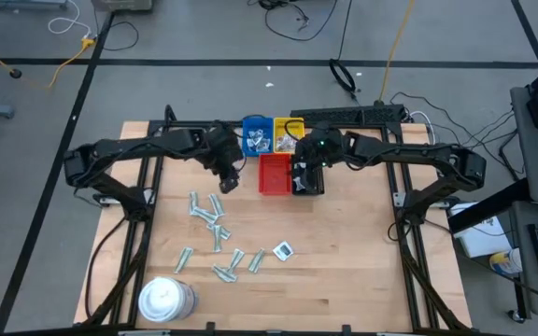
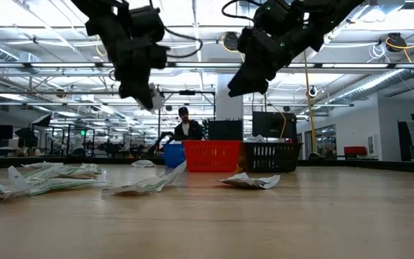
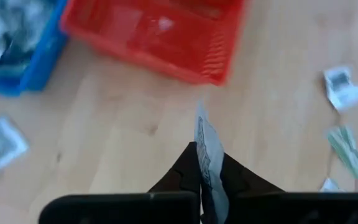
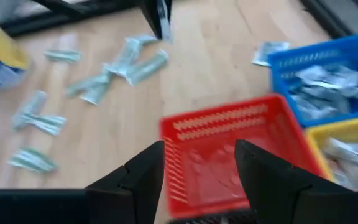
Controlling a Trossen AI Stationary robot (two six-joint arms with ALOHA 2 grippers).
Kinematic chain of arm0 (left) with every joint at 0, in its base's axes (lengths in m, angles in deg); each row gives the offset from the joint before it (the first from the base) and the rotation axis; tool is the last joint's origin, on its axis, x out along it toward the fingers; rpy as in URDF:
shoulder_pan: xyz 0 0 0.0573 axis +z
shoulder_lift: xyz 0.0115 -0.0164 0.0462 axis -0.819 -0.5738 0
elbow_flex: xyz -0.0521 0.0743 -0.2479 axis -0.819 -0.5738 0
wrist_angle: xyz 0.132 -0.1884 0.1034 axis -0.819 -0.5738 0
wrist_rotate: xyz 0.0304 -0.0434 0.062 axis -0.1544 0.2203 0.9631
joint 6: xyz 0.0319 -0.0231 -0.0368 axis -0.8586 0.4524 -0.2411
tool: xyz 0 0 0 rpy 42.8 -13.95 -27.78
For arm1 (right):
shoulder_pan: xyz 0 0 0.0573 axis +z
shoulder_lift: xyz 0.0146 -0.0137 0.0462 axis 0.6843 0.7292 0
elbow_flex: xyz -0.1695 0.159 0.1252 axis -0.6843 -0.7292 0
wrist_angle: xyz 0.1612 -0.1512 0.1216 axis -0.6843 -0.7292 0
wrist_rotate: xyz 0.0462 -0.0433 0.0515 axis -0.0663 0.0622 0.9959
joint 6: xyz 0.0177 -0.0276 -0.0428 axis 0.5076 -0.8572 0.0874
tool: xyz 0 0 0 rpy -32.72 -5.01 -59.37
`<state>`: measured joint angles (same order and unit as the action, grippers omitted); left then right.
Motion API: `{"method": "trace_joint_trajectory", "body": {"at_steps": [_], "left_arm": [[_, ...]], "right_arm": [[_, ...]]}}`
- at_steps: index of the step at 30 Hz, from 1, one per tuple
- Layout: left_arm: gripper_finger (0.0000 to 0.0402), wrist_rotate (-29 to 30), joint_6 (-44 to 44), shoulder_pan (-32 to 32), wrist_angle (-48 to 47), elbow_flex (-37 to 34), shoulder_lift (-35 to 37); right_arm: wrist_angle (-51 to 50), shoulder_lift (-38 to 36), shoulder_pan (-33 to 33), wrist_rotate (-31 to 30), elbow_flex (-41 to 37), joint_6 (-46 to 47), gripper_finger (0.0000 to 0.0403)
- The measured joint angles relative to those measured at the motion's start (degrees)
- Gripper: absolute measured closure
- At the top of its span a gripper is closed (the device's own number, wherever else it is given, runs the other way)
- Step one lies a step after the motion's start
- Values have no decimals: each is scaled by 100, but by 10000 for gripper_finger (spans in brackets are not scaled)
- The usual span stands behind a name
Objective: Pick & Place First Aid Supplies
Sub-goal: Put the top right towelette pack into the black bin
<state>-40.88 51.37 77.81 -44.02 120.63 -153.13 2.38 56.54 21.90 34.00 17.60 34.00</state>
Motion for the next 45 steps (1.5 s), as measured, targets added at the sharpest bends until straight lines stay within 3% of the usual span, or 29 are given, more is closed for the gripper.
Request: {"method": "trace_joint_trajectory", "body": {"at_steps": [6,11,17,27,40,45], "left_arm": [[394,-299,-978,-222,618,0,105],[397,-269,-999,-333,1574,0,109],[398,-252,-691,-384,2318,2,109],[399,-136,-570,-605,2423,2,109],[400,-134,-602,-1022,2983,4,111],[400,-46,-585,-1059,2968,6,111]], "right_arm": [[455,0,96,948,0,136,214],[1000,0,315,926,0,510,215],[1423,-2,559,387,0,546,220],[2237,-2,885,-285,0,392,226],[2222,0,951,-578,0,662,234],[2144,0,993,-411,0,849,278]]}}
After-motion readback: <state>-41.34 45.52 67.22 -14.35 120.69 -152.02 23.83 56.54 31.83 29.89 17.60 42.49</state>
